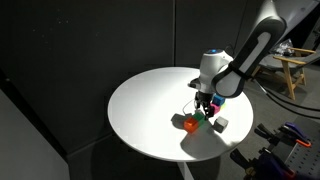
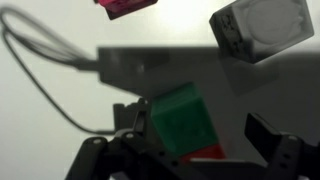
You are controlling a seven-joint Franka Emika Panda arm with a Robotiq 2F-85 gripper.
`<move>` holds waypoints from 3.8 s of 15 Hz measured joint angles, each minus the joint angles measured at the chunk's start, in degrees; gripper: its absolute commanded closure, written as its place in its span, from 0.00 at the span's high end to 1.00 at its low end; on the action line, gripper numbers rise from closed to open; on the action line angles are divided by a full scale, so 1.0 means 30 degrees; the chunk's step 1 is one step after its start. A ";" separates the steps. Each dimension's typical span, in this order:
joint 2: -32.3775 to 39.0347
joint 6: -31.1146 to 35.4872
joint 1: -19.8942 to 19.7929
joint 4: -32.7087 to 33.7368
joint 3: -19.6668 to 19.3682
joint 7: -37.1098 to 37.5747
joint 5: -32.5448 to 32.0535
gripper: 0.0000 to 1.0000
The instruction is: Pick up the green block and put it on the gray block
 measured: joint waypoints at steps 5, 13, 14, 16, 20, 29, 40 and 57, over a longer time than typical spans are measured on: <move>0.0399 0.0001 0.0001 0.0243 -0.0001 0.0000 -0.0102 1.00; 0.0821 0.0001 0.0001 0.0478 -0.0028 0.0000 -0.0400 1.00; 0.0847 0.0001 0.0001 0.0488 -0.0029 0.0000 -0.0402 1.00; 0.0904 0.0001 0.0001 0.0515 -0.0029 0.0000 -0.0406 1.00; 0.0965 0.0001 0.0004 0.0560 -0.0034 0.0000 -0.0428 0.66; 0.0940 0.0014 0.0006 0.0811 -0.0112 0.0000 -0.0650 0.30; 0.0574 -0.0140 0.0085 0.0828 -0.0134 0.0062 -0.0650 0.29; -0.3061 -0.2107 0.0086 -0.0200 0.0025 0.0061 -0.0649 0.29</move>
